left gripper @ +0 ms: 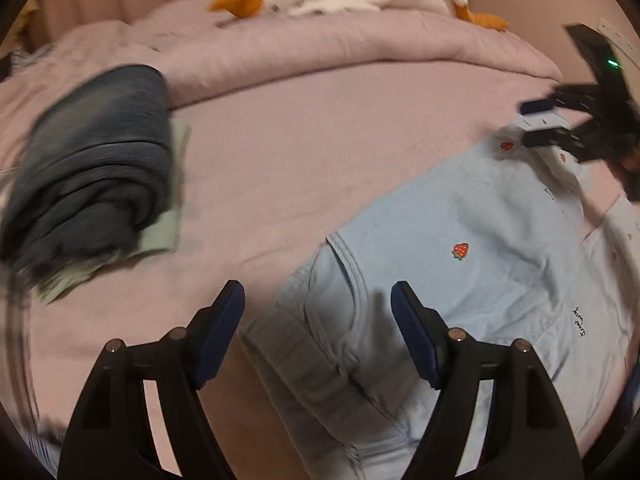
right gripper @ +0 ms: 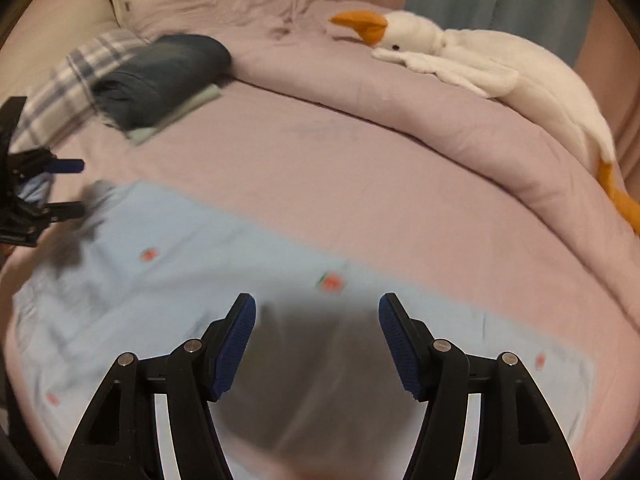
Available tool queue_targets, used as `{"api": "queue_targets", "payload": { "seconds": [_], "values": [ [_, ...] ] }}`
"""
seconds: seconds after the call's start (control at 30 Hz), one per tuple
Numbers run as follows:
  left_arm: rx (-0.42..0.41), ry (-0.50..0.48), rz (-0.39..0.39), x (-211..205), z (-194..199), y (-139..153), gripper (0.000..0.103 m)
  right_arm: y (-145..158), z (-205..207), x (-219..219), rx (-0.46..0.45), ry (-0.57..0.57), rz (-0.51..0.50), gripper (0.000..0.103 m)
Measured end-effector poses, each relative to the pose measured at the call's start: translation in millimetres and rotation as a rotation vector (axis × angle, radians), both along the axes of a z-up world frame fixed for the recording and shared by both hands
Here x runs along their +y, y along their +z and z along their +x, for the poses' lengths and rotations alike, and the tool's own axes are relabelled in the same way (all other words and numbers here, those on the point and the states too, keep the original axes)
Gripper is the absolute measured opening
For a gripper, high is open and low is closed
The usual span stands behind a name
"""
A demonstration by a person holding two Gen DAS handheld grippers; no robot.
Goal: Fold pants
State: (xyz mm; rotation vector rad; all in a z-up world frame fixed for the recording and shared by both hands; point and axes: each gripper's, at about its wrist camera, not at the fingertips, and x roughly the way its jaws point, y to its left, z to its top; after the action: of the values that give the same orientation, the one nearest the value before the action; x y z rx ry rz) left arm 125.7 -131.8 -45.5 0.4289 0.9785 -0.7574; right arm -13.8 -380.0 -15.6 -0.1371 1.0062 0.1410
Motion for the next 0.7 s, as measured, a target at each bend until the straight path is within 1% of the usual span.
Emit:
{"api": "queue_targets", "payload": {
  "seconds": [0.07, 0.13, 0.17, 0.2, 0.23, 0.27, 0.33, 0.37, 0.4, 0.43, 0.47, 0.5, 0.53, 0.6, 0.63, 0.67, 0.7],
  "values": [
    [0.027, -0.044, -0.001, -1, 10, -3, 0.075, -10, 21, -2, 0.051, 0.046, 0.007, 0.065],
    [0.115, -0.109, 0.008, -3, 21, -13, 0.075, -24, 40, 0, 0.112, 0.094, 0.021, 0.065],
    [0.141, -0.137, 0.029, -3, 23, -18, 0.073, -33, 47, 2, 0.158, 0.127, 0.014, 0.065],
    [0.164, -0.170, 0.067, -3, 21, -25, 0.073, -41, 53, 6, 0.200, 0.144, -0.004, 0.065],
    [0.173, -0.185, 0.094, -4, 21, -29, 0.070, -52, 57, 6, 0.249, 0.157, -0.005, 0.065],
    [0.192, -0.194, 0.107, -3, 23, -33, 0.065, -57, 58, 5, 0.267, 0.161, 0.010, 0.065],
    [0.206, -0.215, 0.084, 0, 22, -29, 0.056, -55, 57, 4, 0.272, 0.163, 0.038, 0.065],
    [0.213, -0.224, 0.066, 1, 21, -26, 0.042, -55, 54, 6, 0.283, 0.165, 0.034, 0.060],
    [0.217, -0.233, 0.055, 2, 19, -24, 0.032, -54, 51, 9, 0.288, 0.176, 0.026, 0.048],
    [0.192, -0.236, 0.066, 1, 14, -21, 0.032, -52, 47, 13, 0.285, 0.191, 0.027, 0.038],
    [0.168, -0.235, 0.084, -1, 9, -19, 0.029, -50, 42, 17, 0.289, 0.210, 0.036, 0.011],
    [0.139, -0.231, 0.094, -2, 5, -15, 0.026, -48, 38, 22, 0.282, 0.219, 0.022, 0.008],
    [0.118, -0.216, 0.099, -2, 3, -11, 0.025, -46, 35, 29, 0.270, 0.227, -0.025, 0.008],
    [0.074, -0.145, 0.098, 0, 10, -3, 0.025, -41, 34, 40, 0.241, 0.224, -0.098, 0.007],
    [0.048, -0.096, 0.101, 6, 14, 1, 0.025, -36, 36, 43, 0.210, 0.210, -0.126, 0.007],
    [0.032, -0.056, 0.094, 9, 20, 3, 0.026, -30, 40, 44, 0.177, 0.180, -0.122, 0.007],
    [0.050, -0.045, 0.076, 11, 24, 2, 0.026, -25, 44, 44, 0.148, 0.154, -0.123, 0.007]
  ]
}}
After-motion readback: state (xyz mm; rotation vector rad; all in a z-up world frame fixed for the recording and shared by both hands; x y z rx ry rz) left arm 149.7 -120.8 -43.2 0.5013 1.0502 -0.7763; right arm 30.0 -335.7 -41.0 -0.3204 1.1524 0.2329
